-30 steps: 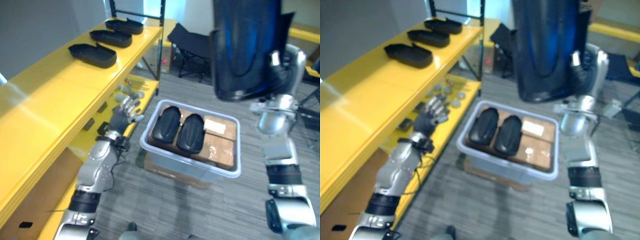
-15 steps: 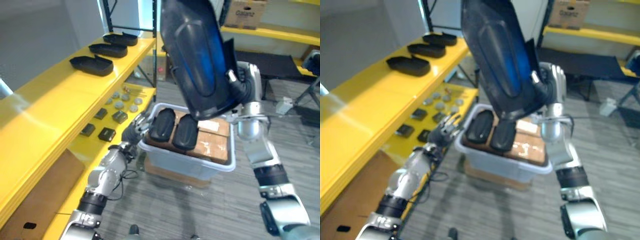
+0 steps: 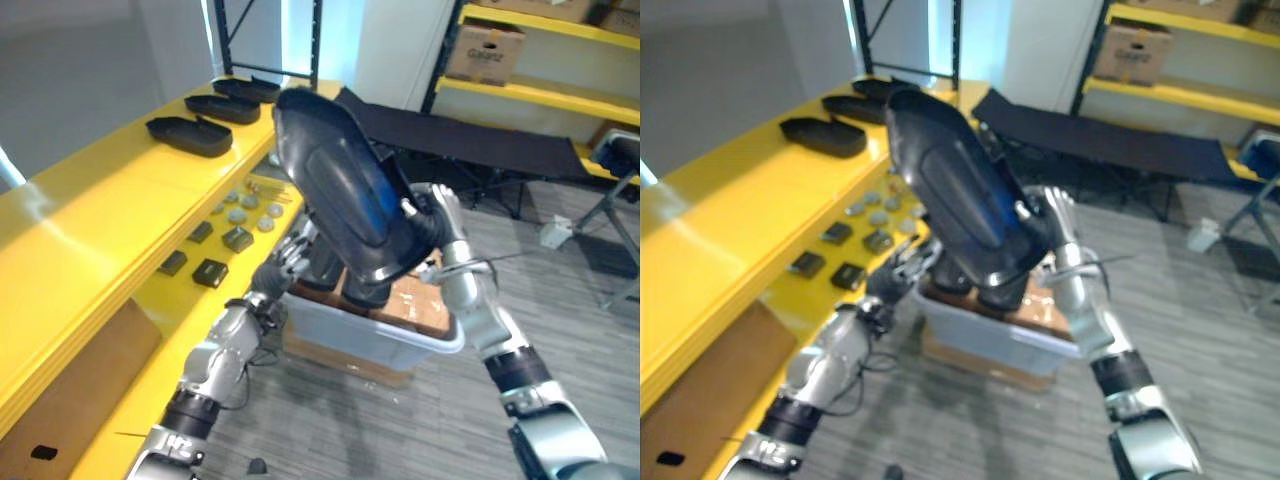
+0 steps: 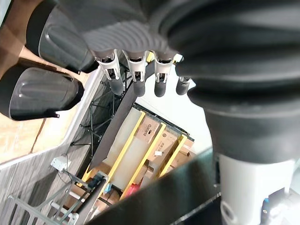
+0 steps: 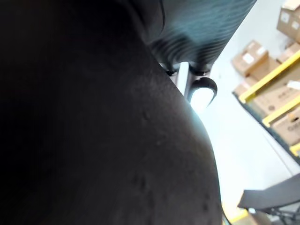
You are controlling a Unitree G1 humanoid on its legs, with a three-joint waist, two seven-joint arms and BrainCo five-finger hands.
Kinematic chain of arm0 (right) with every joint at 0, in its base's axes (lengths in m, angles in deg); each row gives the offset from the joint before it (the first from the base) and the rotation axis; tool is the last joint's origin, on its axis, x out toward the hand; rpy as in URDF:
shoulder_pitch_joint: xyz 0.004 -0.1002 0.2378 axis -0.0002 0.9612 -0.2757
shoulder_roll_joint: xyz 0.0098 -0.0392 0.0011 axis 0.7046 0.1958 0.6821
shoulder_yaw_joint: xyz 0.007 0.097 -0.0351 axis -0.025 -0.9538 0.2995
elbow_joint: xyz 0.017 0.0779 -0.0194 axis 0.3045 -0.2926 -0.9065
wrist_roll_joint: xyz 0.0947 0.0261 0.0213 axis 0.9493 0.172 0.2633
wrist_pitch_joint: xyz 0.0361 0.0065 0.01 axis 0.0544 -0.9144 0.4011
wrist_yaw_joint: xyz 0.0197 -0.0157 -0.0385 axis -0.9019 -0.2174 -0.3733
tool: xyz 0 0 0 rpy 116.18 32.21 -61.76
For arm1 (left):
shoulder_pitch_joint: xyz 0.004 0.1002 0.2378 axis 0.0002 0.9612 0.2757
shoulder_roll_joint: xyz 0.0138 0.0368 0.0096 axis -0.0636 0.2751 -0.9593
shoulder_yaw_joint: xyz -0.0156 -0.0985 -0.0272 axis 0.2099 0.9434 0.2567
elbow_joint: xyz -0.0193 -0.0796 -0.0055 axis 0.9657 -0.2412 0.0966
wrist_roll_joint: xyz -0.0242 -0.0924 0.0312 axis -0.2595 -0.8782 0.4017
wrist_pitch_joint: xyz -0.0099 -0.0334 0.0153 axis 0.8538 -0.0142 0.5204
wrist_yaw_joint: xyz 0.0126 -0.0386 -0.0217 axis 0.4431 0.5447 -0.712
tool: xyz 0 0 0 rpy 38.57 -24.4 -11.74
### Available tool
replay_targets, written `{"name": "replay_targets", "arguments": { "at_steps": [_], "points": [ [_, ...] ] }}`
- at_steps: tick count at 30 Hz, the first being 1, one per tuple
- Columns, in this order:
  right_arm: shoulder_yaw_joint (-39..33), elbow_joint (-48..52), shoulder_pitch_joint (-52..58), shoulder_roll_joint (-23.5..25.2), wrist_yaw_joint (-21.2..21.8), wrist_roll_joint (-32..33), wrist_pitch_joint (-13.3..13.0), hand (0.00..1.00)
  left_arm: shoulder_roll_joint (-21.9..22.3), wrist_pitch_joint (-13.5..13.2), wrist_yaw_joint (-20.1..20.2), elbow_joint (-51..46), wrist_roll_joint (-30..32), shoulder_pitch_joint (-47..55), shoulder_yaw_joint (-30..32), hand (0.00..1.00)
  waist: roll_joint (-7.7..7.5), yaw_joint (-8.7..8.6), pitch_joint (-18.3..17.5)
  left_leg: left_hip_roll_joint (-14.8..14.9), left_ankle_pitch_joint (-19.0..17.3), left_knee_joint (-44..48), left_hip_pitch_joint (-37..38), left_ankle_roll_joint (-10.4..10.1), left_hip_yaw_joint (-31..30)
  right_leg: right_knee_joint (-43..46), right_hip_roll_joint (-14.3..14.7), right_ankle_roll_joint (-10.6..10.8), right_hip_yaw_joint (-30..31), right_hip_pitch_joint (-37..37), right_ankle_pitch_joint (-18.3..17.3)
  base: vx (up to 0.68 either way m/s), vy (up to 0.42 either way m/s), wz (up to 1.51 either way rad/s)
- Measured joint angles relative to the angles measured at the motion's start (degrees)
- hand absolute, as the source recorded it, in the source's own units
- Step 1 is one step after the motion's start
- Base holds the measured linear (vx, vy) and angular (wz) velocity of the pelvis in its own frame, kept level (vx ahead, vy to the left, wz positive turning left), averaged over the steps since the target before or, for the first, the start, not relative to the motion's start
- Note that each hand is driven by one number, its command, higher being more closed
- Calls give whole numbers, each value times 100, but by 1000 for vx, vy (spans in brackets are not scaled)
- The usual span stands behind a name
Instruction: Walk over and take plastic housings, then place them on the shelf
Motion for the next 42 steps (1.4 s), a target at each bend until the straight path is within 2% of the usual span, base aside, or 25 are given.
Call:
{"name": "replay_targets", "arguments": {
  "at_steps": [16,17,25,28,32,38,42],
  "points": [
    [673,-804,31,331,9,-231,-64,100,186,4,256,-50,159,-4,-793,0,-2,33,-1,-17,1,2,-11,0,-151,-31,-1,3,-135,87,2,-3,-2,4],
    [700,-880,31,347,-16,-230,-62,100,196,6,256,-49,190,-2,-842,100,-2,60,-1,-15,3,3,-18,-3,-155,-32,2,3,-139,84,2,-21,-14,3],
    [718,-950,31,345,-251,-229,-89,100,199,-28,166,-46,480,4,-918,100,-2,71,-1,-18,3,5,-27,-3,-157,-50,2,3,-141,84,3,0,0,0],
    [718,-956,35,345,-370,-224,-113,100,193,-200,-51,-37,836,23,-1019,100,-2,68,-1,-19,3,6,-37,-3,-156,-73,5,5,-142,85,8,0,0,0],
    [716,-944,73,351,-451,-218,-226,100,187,-212,-187,-29,875,75,-1017,100,-2,57,-1,-11,2,8,-36,-3,-139,-89,15,0,-129,82,11,-2,-3,-1],
    [752,-852,187,363,-506,-256,-245,100,138,-242,-242,-26,915,274,-1010,100,-2,50,-1,19,-1,8,-35,-7,-59,-168,50,-27,-77,73,32,-10,-12,-6],
    [707,-813,268,323,-748,-281,-495,100,141,-269,-241,-28,912,336,-1009,100,-2,51,-1,30,-7,8,-12,-12,7,-185,61,-20,-12,66,51,-10,-10,-8]
  ]
}}
